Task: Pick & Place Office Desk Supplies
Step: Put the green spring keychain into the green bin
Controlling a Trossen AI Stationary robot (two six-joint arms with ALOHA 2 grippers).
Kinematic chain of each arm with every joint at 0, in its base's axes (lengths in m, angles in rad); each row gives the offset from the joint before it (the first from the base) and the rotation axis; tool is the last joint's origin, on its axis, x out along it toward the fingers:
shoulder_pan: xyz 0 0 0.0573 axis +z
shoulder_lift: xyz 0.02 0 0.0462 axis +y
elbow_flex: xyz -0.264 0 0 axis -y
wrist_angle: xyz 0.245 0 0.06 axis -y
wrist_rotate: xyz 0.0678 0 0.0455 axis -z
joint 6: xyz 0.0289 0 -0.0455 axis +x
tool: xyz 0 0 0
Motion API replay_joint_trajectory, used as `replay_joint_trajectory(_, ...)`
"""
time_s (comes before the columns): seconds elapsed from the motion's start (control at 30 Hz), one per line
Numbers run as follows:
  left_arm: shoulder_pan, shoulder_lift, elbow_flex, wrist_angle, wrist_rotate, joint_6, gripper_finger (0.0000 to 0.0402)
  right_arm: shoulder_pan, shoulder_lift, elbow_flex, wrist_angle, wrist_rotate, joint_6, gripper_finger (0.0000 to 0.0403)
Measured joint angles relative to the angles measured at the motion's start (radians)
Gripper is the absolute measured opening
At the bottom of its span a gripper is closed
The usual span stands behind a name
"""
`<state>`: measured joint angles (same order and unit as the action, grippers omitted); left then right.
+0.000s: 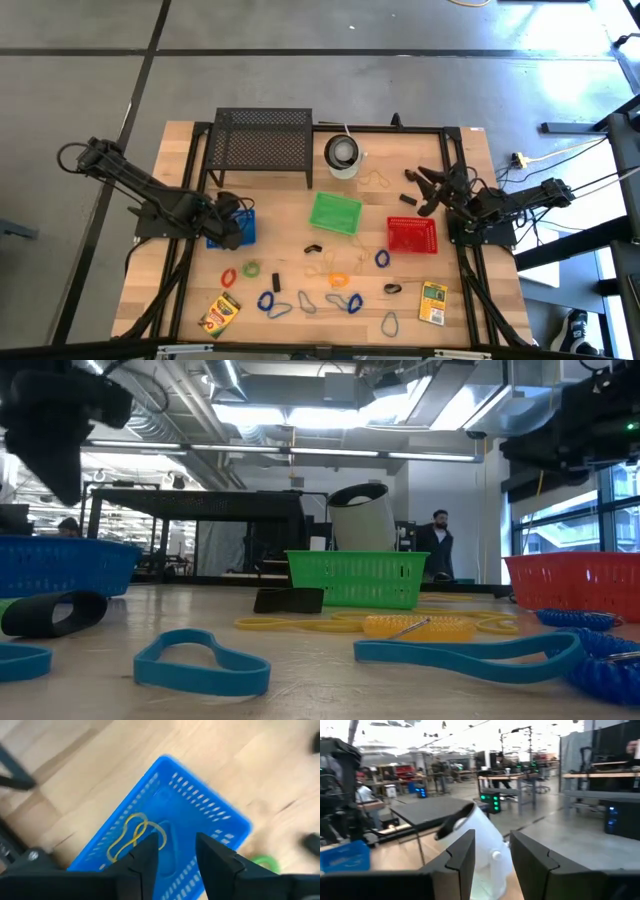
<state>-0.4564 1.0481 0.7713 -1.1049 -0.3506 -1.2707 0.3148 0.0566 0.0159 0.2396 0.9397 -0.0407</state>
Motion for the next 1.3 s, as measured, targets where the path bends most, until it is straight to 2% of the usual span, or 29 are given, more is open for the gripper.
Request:
replay_joint_trajectory(0.1,0.000,0.000,0.012,0.101,-0.024,0.071,0.0124,0.000,0.000,0.000,0.009,-0.017,0.000,0.0123)
replay_joint_trajectory(0.2,-0.004,0.006,0.012,0.269,-0.012,0.190,0.0122,0.000,0.000,0.000,0.010,-0.017,0.000,0.0123)
replay_joint_trajectory(0.3,-0.029,0.041,0.003,0.457,0.061,0.328,0.0122,0.000,0.000,0.000,0.011,-0.016,0.000,0.0123)
replay_joint_trajectory(0.4,-0.061,0.105,0.002,0.559,0.150,0.375,0.0126,0.000,0.000,0.000,0.012,-0.016,0.000,0.0123)
replay_joint_trajectory(0.57,-0.102,0.221,0.001,0.561,0.285,0.390,0.0132,0.000,0.000,0.000,0.014,-0.014,0.000,0.0123)
replay_joint_trajectory(0.7,-0.137,0.304,0.000,0.554,0.397,0.542,0.0129,0.000,0.000,0.000,0.015,-0.013,-0.001,0.0123)
replay_joint_trajectory(1.07,-0.163,0.410,0.000,0.585,0.359,0.771,0.0110,0.000,0.000,0.000,0.015,-0.004,-0.001,0.0123)
replay_joint_trajectory(1.3,-0.192,0.525,0.002,0.510,0.373,0.849,0.0098,0.000,0.000,0.000,0.014,-0.005,-0.003,0.0123)
